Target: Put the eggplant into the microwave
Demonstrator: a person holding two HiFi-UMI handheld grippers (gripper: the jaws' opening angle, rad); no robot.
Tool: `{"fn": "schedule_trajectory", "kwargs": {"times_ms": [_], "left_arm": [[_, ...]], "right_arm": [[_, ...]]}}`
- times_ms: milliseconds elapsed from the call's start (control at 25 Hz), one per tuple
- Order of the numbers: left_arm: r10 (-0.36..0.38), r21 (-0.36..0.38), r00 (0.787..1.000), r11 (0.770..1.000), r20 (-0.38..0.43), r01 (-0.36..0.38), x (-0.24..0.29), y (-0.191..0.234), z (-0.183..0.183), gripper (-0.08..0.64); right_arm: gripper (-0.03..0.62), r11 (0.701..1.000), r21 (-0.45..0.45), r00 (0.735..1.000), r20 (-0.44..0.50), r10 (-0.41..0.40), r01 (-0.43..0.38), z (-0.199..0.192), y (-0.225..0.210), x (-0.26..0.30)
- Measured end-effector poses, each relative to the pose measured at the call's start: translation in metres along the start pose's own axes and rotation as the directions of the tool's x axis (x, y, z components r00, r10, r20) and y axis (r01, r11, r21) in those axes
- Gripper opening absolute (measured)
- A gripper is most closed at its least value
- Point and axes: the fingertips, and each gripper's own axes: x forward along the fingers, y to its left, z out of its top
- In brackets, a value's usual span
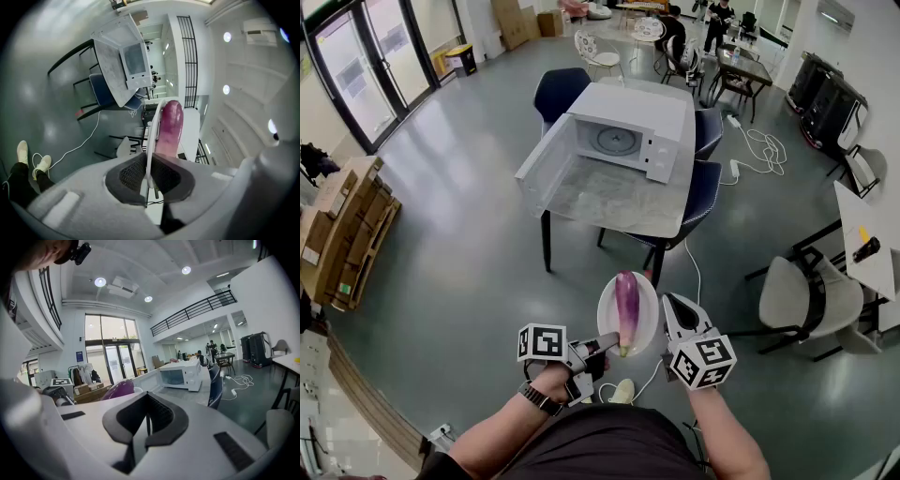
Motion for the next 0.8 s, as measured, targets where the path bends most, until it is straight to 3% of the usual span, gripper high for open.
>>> {"fn": "schedule_trajectory", "kwargs": {"times_ms": [400, 800], "left_arm": [[-0.001, -0.002, 1.0, 1.0, 0.003, 0.001, -0.001, -0.003, -0.007, 0.029], [0.001, 0.014, 1.0, 1.0, 0.01, -0.001, 0.004, -0.008, 0.0, 0.029]], "right_arm": [[0.0, 1.0, 0.003, 1.0, 0.013, 0.005, -0.005, 0.004, 0.002, -0.007], [0.002, 0.999, -0.047, 0.987, 0.156, 0.026, -0.019, 0.039, 0.008, -0.017]]}}
